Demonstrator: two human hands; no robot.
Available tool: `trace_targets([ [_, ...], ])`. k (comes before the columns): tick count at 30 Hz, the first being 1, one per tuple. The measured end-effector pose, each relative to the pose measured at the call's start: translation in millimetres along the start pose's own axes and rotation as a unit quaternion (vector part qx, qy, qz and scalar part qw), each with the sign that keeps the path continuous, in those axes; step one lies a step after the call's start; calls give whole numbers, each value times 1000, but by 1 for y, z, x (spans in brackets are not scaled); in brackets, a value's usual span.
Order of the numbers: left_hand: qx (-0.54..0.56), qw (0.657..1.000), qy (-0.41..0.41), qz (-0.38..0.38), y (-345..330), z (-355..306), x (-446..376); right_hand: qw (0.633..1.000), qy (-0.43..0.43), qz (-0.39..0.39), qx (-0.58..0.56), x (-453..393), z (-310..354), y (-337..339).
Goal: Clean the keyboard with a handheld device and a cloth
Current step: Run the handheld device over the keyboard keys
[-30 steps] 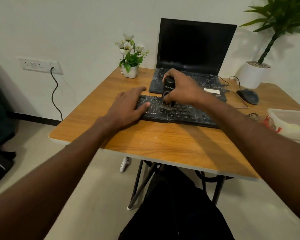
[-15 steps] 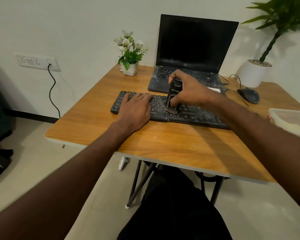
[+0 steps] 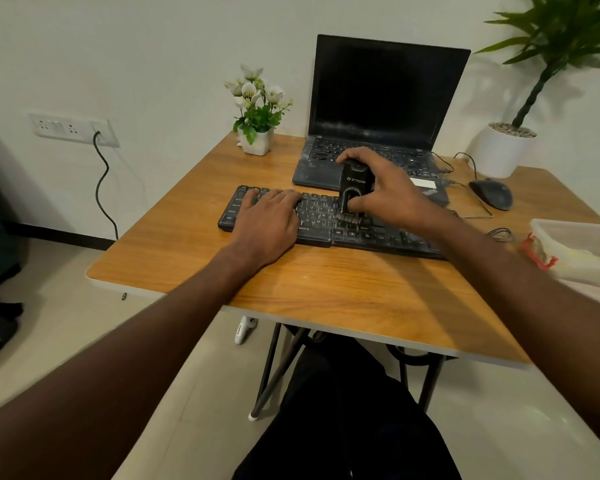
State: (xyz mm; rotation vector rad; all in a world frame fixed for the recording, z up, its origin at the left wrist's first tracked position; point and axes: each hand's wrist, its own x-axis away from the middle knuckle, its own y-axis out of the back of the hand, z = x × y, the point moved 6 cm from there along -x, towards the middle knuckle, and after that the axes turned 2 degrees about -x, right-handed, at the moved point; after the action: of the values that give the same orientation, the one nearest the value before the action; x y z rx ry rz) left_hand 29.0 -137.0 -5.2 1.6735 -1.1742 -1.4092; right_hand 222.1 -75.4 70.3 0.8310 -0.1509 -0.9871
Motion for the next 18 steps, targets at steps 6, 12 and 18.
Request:
trace_targets([
  [6,-1,1000,-1,4,0,0,0,996,-54,63,-36,4,-5,-5],
  [12,-2,1000,-1,2,1,-1,1,998,-22,23,57,-3,7,0],
  [18,-2,1000,-5,-6,1,-2,4,984,-19,125,126,2,4,9],
])
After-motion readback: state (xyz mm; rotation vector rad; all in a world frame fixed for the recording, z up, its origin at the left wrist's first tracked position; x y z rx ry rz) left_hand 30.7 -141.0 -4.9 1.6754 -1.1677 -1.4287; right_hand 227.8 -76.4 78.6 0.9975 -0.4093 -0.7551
